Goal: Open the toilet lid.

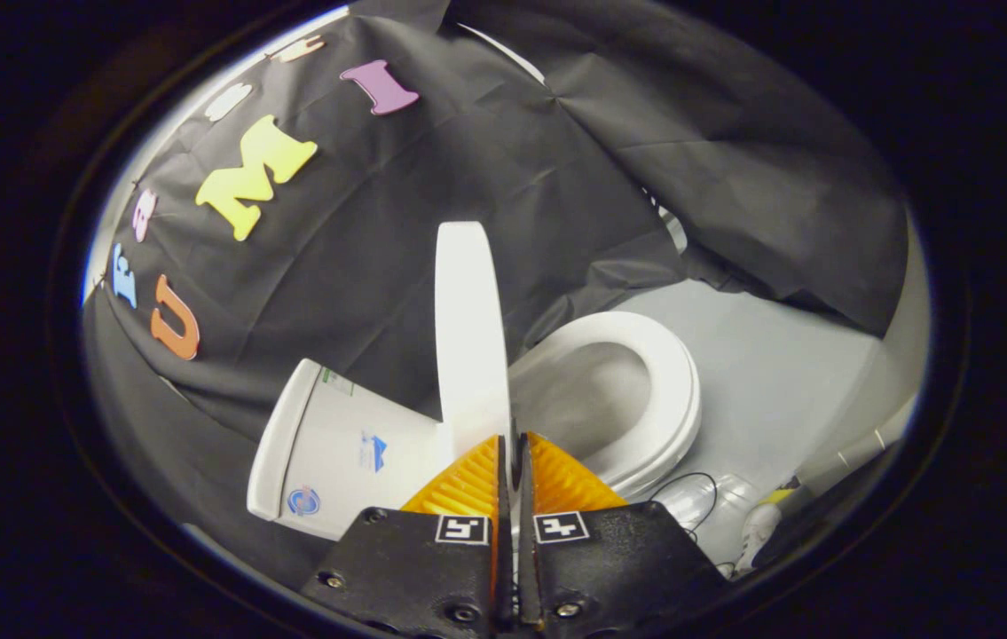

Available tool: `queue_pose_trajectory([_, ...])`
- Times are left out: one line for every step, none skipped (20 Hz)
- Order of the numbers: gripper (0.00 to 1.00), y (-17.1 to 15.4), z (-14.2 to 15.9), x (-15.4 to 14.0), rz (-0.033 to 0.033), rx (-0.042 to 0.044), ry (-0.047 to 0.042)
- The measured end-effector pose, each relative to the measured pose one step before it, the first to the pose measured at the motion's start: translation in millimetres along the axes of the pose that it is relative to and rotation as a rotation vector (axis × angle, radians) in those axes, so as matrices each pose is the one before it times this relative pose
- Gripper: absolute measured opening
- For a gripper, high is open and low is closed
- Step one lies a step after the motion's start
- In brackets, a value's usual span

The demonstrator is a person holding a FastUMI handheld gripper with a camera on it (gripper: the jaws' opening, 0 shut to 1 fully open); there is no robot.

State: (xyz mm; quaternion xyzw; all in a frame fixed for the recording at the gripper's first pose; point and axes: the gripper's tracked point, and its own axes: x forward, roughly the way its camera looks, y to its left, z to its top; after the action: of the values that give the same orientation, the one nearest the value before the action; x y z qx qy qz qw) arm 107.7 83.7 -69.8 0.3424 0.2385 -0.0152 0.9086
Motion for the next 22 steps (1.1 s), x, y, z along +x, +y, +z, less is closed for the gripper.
queue_pose_trajectory([0.06, 3.72, -0.57, -0.42, -0.00406, -0.01262, -0.00246])
queue_pose_trajectory([0.06, 3.71, -0.13, -0.75, -0.00347, -0.01196, -0.00300])
queue_pose_trajectory([0.06, 4.13, -0.33, -1.42, -0.00144, -0.01223, -0.00168])
queue_pose_trajectory([0.06, 3.79, 0.43, -0.95, 0.00102, -0.01298, -0.00392])
queue_pose_trajectory([0.06, 4.27, -0.59, -0.87, 0.00084, -0.00894, -0.00120])
queue_pose_trajectory([0.06, 4.23, 0.02, -0.21, -0.00143, -0.00827, -0.00093])
queue_pose_trajectory([0.06, 4.43, -0.57, -1.58, 0.00104, -0.00459, -0.00152])
queue_pose_trajectory([0.06, 4.80, 0.31, -1.25, 0.00185, -0.00537, 0.00093])
queue_pose_trajectory([0.06, 4.72, -0.63, -0.63, 0.00133, -0.00964, -0.00189])
queue_pose_trajectory([0.06, 4.17, -0.45, -0.58, 0.00030, -0.01018, -0.00163])
queue_pose_trajectory([0.06, 4.26, -0.64, 0.31, -0.00137, -0.01054, -0.00276])
queue_pose_trajectory([0.06, 4.04, -0.41, -0.32, -0.00195, -0.00858, -0.00173])
queue_pose_trajectory([0.06, 3.92, -0.56, -0.59, -0.00291, -0.00791, 0.00176])
queue_pose_trajectory([0.06, 4.02, -0.13, 0.00, -0.00005, -0.00376, 0.00274])
queue_pose_trajectory([0.06, 4.95, 0.83, -1.31, 0.00447, -0.00336, 0.00112])
queue_pose_trajectory([0.06, 4.31, 0.03, -0.67, 0.00366, -0.00666, 0.00143])
queue_pose_trajectory([0.06, 3.78, -1.04, -0.89, 0.00188, -0.00790, 0.00037])
queue_pose_trajectory([0.06, 3.04, -0.39, -0.34, -0.00275, -0.01127, -0.00080])
queue_pose_trajectory([0.06, 4.31, -1.16, 0.09, -0.00365, -0.01085, -0.00096])
queue_pose_trajectory([0.06, 3.22, -0.36, -1.47, -0.00306, -0.00943, -0.00170])
queue_pose_trajectory([0.06, -0.73, 0.94, -1.82, -0.00151, -0.01205, -0.00294])
queue_pose_trajectory([0.06, 3.61, -0.06, -1.49, -0.00151, -0.01395, -0.00249])
